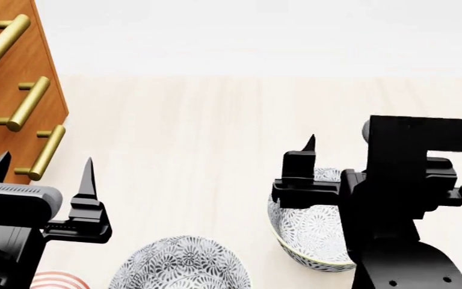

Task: Stack the bowl at the front on the bowl in the middle.

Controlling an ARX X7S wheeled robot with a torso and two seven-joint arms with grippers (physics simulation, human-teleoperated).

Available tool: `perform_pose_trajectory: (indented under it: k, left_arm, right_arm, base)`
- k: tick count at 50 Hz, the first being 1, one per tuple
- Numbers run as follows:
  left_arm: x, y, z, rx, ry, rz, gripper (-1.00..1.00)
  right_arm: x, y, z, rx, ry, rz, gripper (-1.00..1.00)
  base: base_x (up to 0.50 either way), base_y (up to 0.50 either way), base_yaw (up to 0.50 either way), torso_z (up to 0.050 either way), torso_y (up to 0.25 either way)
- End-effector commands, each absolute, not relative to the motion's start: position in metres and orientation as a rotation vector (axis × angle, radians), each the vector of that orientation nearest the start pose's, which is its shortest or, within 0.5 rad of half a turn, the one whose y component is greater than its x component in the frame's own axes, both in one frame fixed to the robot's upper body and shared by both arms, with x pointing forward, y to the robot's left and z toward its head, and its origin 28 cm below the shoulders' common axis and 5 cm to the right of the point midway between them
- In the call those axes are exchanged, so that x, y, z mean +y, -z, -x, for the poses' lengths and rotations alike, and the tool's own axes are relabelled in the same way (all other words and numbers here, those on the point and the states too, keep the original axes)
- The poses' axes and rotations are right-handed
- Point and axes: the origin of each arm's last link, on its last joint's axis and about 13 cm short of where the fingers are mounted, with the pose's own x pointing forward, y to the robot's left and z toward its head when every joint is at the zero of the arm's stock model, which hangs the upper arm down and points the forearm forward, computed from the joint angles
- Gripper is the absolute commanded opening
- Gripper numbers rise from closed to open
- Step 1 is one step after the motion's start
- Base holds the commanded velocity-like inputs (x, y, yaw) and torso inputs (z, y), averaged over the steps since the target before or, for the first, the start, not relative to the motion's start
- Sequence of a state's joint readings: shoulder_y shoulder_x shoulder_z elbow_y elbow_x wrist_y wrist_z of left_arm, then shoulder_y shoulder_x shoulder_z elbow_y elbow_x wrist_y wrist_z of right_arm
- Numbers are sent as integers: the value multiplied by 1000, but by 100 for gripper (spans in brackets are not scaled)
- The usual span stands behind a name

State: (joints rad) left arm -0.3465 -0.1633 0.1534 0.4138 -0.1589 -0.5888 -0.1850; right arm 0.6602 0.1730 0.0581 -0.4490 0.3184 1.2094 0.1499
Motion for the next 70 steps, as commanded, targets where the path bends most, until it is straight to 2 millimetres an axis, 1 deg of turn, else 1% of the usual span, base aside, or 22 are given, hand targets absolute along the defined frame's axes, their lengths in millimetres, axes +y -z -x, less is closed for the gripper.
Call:
perform_pose_trajectory:
  k: [1, 3, 5, 11, 16, 21, 26, 27, 28, 29, 42, 56, 70]
  left_arm:
    - [202, -136, -260, -144, 24, -63, 100]
    - [202, -136, -260, -143, 23, -62, 100]
    - [202, -136, -261, -140, 24, -63, 100]
    - [201, -135, -260, -137, 27, -66, 100]
    - [201, -135, -260, -136, 28, -68, 100]
    - [201, -134, -260, -133, 27, -69, 100]
    - [200, -133, -260, -131, 29, -70, 100]
    - [201, -134, -259, -132, 29, -69, 100]
    - [201, -134, -259, -132, 28, -70, 100]
    - [200, -133, -258, -133, 32, -79, 100]
    - [200, -131, -259, -129, 32, -80, 100]
    - [200, -130, -259, -121, 33, -83, 100]
    - [202, -127, -260, -111, 28, -86, 100]
  right_arm:
    - [-144, -230, -298, 251, 46, -92, 100]
    - [-145, -230, -300, 271, 42, -98, 100]
    - [-150, -227, -311, 322, 74, -78, 100]
    - [-157, -228, -323, 378, 80, -99, 100]
    - [-166, -220, -333, 431, 94, -142, 100]
    - [-175, -210, -337, 466, 106, -182, 100]
    - [-179, -203, -338, 489, 120, -196, 100]
    - [-182, -196, -340, 515, 135, -207, 100]
    - [-183, -194, -340, 521, 139, -209, 100]
    - [-194, -161, -343, 606, 176, -240, 100]
    - [-195, -156, -346, 631, 184, -244, 100]
    - [-190, -131, -348, 737, 78, -231, 100]
    - [-192, -122, -351, 761, 95, -251, 100]
  base:
    - [0, 0, 0, 0, 0]
    - [0, 0, 0, 0, 0]
    - [0, 0, 0, 0, 0]
    - [0, 0, 0, 0, 0]
    - [0, 0, 0, 0, 0]
    - [0, 0, 0, 0, 0]
    - [0, 0, 0, 0, 0]
    - [0, 0, 0, 0, 0]
    - [0, 0, 0, 0, 0]
    - [0, 0, 0, 0, 0]
    - [0, 0, 0, 0, 0]
    - [0, 0, 0, 0, 0]
    - [0, 0, 0, 0, 0]
